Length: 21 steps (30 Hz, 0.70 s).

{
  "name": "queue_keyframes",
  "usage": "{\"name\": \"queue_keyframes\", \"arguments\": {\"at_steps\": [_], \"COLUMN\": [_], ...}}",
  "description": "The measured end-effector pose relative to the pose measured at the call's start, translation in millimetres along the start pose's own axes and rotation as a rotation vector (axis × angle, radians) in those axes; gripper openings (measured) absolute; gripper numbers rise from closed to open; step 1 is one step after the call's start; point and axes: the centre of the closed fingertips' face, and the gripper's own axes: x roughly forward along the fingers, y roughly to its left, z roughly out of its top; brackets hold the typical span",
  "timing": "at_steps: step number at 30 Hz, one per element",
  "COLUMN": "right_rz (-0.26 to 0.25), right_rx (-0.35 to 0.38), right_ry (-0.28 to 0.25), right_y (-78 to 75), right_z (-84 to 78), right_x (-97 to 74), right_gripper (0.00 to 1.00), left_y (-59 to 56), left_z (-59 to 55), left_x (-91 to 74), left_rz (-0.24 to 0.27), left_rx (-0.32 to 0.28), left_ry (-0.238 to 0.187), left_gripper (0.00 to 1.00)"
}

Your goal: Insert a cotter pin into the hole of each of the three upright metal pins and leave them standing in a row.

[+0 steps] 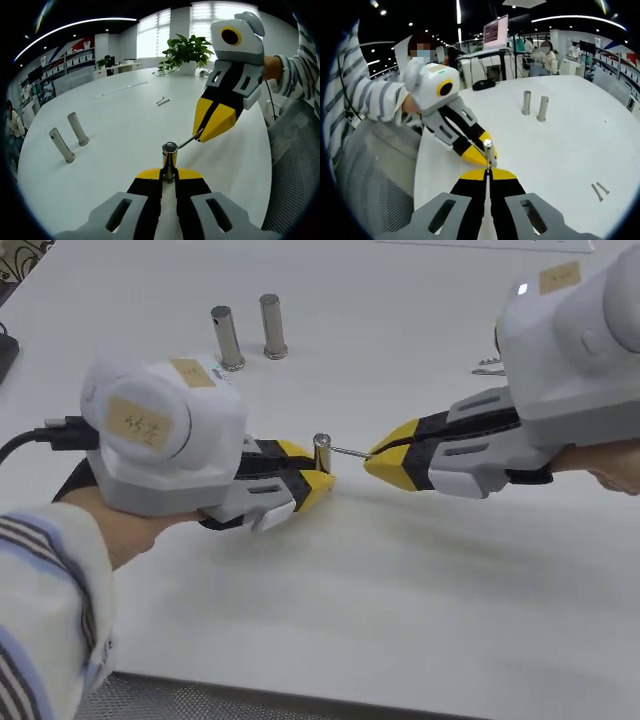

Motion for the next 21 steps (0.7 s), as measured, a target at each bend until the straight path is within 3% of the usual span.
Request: {"name": "queue_keyframes", "arguments": {"at_steps": [21], "right_rz": [-0.008], "right_rx": [-0.033], "right_ry": [-0.023], "right_y": [0.8], "right_z": [7.1], "right_x": [9.4], "right_gripper": [0.03], "left_y": [-0.5], "left_z": [-0.8], "left_x": [0.8], "left_rz": [-0.001], "left_rx": [-0.006], "left_ry": [-0.007], "left_gripper": [0.07]}}
